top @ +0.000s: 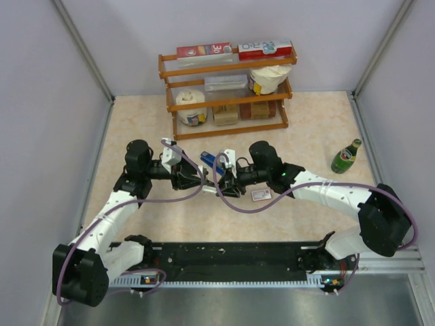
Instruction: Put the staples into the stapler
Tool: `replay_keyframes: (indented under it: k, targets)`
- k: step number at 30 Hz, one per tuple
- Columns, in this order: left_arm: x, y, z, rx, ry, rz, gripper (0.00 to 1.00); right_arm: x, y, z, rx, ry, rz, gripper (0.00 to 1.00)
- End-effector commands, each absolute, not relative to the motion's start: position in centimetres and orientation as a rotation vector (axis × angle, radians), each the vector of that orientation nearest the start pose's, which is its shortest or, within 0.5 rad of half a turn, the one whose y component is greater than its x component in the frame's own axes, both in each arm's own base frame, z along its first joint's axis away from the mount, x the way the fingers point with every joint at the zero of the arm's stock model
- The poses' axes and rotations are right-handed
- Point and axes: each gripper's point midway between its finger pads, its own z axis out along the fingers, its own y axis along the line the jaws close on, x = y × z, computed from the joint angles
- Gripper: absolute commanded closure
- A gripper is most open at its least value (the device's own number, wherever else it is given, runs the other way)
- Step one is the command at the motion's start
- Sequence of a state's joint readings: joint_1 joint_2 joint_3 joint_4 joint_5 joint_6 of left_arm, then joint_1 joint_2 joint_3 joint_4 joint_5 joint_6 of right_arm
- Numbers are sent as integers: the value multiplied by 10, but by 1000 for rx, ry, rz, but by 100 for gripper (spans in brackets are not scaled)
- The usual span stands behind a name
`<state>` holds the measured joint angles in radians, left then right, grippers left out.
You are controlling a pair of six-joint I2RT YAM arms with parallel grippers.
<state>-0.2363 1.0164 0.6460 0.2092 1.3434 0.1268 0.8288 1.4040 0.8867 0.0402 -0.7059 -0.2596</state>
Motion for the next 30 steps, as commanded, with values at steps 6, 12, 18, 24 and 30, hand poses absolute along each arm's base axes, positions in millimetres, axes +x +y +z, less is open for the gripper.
replay_keyframes:
  k: [6, 12, 18, 24, 30]
  targets:
    - [195, -222, 256, 1260, 1195, -1177, 67, 184, 369, 195, -1471, 1410, 1081, 80]
    - [198, -221, 257, 1244, 1213, -1163, 43, 184, 369, 196, -1473, 1407, 1079, 81]
    - [200, -221, 256, 1233, 1227, -1154, 33, 184, 368, 195, -1477, 1409, 1075, 83]
    - [207, -217, 261, 1206, 1254, -1102, 1, 186, 368, 191, -1472, 1429, 1063, 83]
    - [210, -202, 270, 1165, 1276, -1051, 1, 194, 368, 189, -1444, 1460, 1027, 84]
